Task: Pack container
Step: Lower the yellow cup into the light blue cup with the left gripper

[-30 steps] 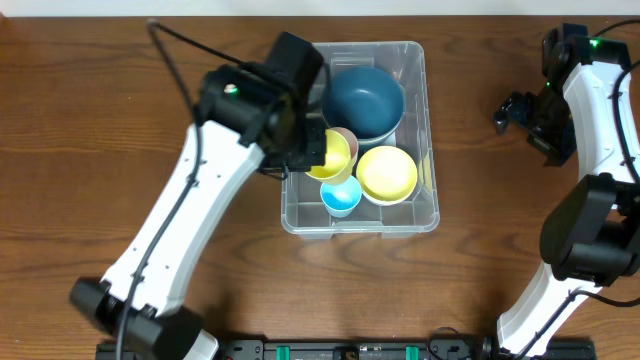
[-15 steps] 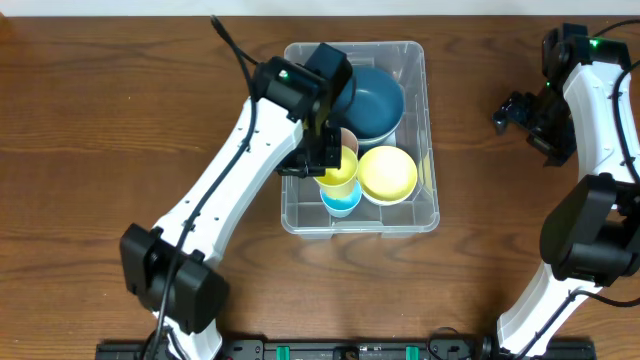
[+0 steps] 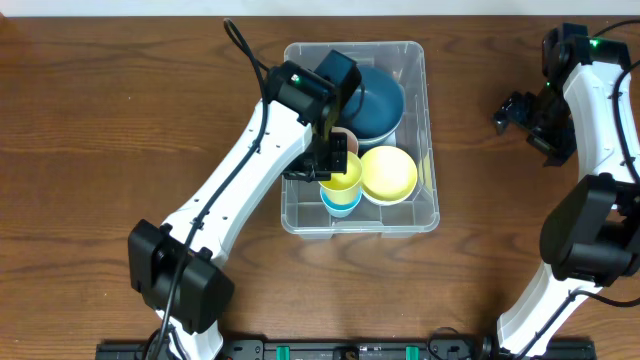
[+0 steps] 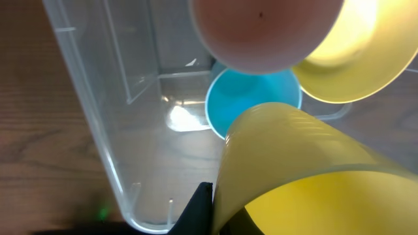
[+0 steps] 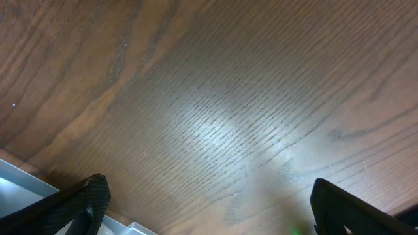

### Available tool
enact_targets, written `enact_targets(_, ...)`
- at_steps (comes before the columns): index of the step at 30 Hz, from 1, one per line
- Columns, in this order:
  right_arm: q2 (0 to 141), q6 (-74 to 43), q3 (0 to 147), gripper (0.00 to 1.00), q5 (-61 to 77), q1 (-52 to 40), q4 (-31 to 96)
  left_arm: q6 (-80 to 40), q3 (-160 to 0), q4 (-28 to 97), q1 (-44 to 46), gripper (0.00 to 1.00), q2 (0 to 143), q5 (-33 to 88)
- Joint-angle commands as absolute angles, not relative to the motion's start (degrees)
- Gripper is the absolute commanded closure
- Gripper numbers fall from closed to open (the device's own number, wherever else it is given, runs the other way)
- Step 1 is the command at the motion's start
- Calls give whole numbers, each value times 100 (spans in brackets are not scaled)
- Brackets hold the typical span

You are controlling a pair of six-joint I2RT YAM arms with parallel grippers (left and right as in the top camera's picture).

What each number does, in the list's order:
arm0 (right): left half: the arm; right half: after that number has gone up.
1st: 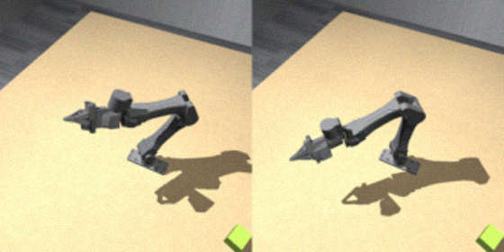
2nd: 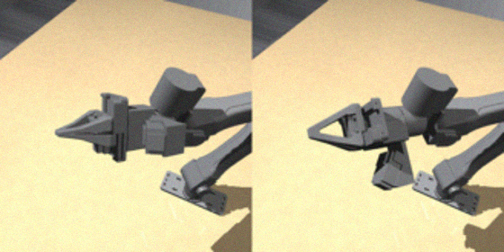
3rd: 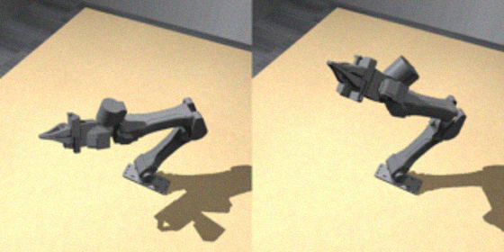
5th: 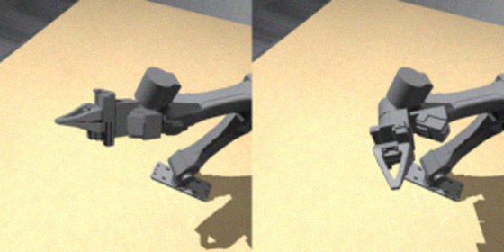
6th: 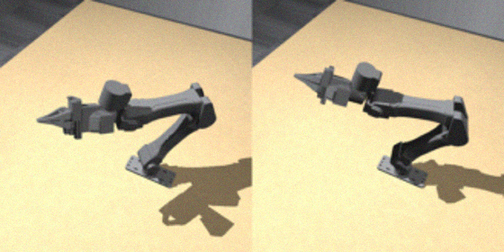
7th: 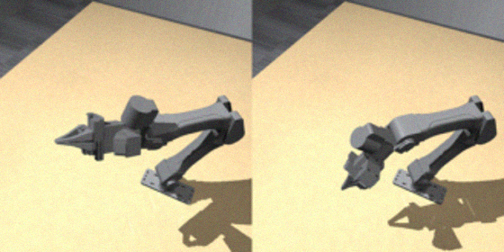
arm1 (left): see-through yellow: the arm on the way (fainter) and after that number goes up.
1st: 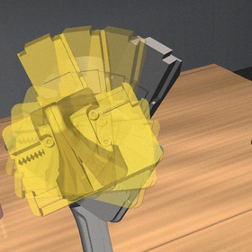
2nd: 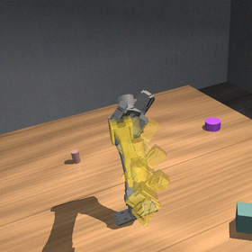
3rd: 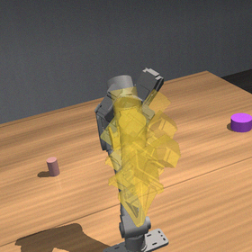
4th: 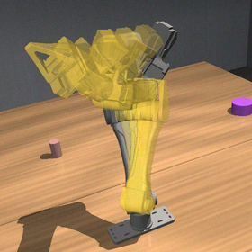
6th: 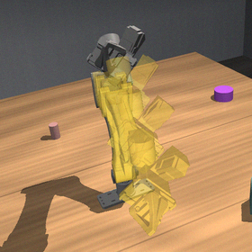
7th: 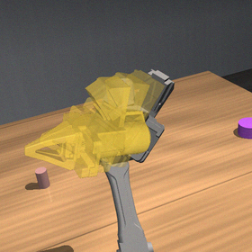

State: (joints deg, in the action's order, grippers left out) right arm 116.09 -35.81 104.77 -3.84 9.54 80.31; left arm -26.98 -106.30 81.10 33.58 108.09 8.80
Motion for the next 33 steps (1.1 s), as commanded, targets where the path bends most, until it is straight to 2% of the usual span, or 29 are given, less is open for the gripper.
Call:
enact_targets(1,11518,-3682,10473,1,-405,932,8036,-2808,-10490,8066,3400,94,10836,829)
enact_targets(11,11518,-3682,10473,1,-405,932,8036,-2832,-10112,7762,3400,94,10836,825)
enact_targets(18,11518,-3682,10473,1,-405,932,8036,-2816,-10103,7638,3400,91,10836,821)
enact_targets(21,11518,-3682,10473,1,-405,932,8036,-2814,-10103,7638,3400,84,10836,805)
enact_targets(23,11518,-3682,10473,1,-405,937,8036,-2812,-10103,7629,3400,83,10836,805)
enact_targets(24,11518,-3682,10473,1,-405,937,8036,-2812,-10103,7618,3400,76,10836,805)
enact_targets(28,11518,-3682,10473,1,-405,937,8036,-2687,-10103,7557,3400,61,10836,808)
enact_targets(33,11518,-3682,10473,1,-405,937,8036,-2580,-10228,7581,3371,55,10790,810)
